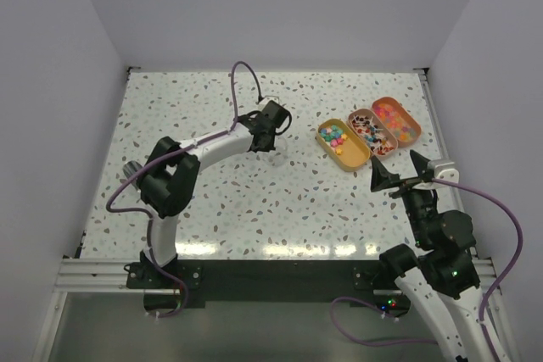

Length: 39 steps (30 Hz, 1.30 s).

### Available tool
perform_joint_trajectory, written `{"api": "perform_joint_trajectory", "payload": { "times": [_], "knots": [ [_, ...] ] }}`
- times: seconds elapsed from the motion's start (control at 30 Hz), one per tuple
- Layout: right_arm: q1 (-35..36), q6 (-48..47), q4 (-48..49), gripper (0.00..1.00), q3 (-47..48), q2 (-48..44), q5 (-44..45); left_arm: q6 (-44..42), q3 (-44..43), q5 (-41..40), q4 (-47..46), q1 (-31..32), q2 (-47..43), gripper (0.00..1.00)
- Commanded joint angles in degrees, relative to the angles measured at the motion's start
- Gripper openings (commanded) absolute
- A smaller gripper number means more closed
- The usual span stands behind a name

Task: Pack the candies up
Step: Place the packing bottle at the center of the board, then pick up the spatula from the center of the board.

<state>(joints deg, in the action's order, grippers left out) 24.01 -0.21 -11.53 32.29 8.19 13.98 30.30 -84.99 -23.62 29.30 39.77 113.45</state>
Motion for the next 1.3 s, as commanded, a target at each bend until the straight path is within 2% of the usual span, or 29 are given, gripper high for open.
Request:
{"api": "perform_joint_trajectory", "payload": {
  "times": [0.0,0.03,0.1,0.2,0.23,0.33,0.4,0.47,0.57,0.67,0.7,0.83,0.9,1.0,1.07,1.17,1.27],
  "knots": [
    [0.2,-1.1,2.7,0.99,-0.5,-0.5,0.7,-1.1,-1.6,-2.6,-0.9,-0.3,0.5,0.10],
    [0.2,-1.1,2.7,0.99,-0.5,-0.4,0.8,-1.1,-1.7,-2.3,-1.0,-0.2,0.7,0.19],
    [0.2,-1.2,2.5,0.99,-0.4,-0.4,0.7,-0.7,-1.7,-2.3,-1.0,-0.2,0.5,0.26],
    [0.2,-1.3,2.5,0.99,-0.4,-0.5,0.8,0.1,0.6,-2.8,-2.3,-0.4,-2.7,0.46],
    [0.2,-1.3,2.5,0.99,-0.4,-0.5,0.8,0.2,1.1,-3.2,-2.6,-0.5,-5.1,0.58],
    [0.2,-1.3,2.5,0.99,-0.4,-0.6,0.7,1.0,2.6,-3.6,-1.7,-1.3,-10.5,0.71],
    [0.2,-1.2,2.5,0.99,-0.4,-0.8,0.6,1.8,5.3,-3.4,-1.4,-3.3,-13.9,0.74],
    [0.2,-1.2,2.4,0.99,-0.4,-1.0,0.5,2.6,8.0,-2.4,-1.3,-5.6,-19.7,0.75],
    [0.2,-1.1,2.5,0.99,-0.5,-1.2,0.6,3.6,15.0,-2.0,-1.1,-12.9,-28.2,0.75],
    [0.5,-1.0,2.5,0.99,-0.5,-1.5,0.6,3.8,22.6,-0.8,-1.7,-22.0,-36.3,0.74],
    [0.7,-1.0,2.4,0.99,-0.5,-1.7,0.5,3.8,26.2,-0.6,-2.0,-27.1,-38.1,0.73],
    [1.4,-1.0,2.4,0.99,-0.6,-1.9,0.7,4.2,32.7,-0.9,-1.8,-39.7,-45.6,0.73],
    [2.0,-1.0,2.5,0.99,-0.7,-1.9,0.7,3.9,35.8,-2.3,-2.4,-46.1,-47.9,0.73],
    [2.8,-1.1,2.5,0.99,-0.7,-2.0,0.8,1.8,40.1,-4.1,-5.0,-52.3,-49.5,0.71],
    [3.1,-1.1,2.4,0.99,-0.7,-1.9,0.8,0.3,41.9,-2.1,-6.1,-57.4,-49.6,0.70],
    [3.8,-1.1,2.4,0.99,-0.7,-1.6,1.1,-0.9,44.2,-1.2,-8.9,-59.5,-49.0,0.66],
    [5.2,-1.1,2.4,0.99,-0.8,-1.6,1.2,-2.1,44.1,-0.6,-9.9,-60.9,-46.7,0.56]
  ]
}}
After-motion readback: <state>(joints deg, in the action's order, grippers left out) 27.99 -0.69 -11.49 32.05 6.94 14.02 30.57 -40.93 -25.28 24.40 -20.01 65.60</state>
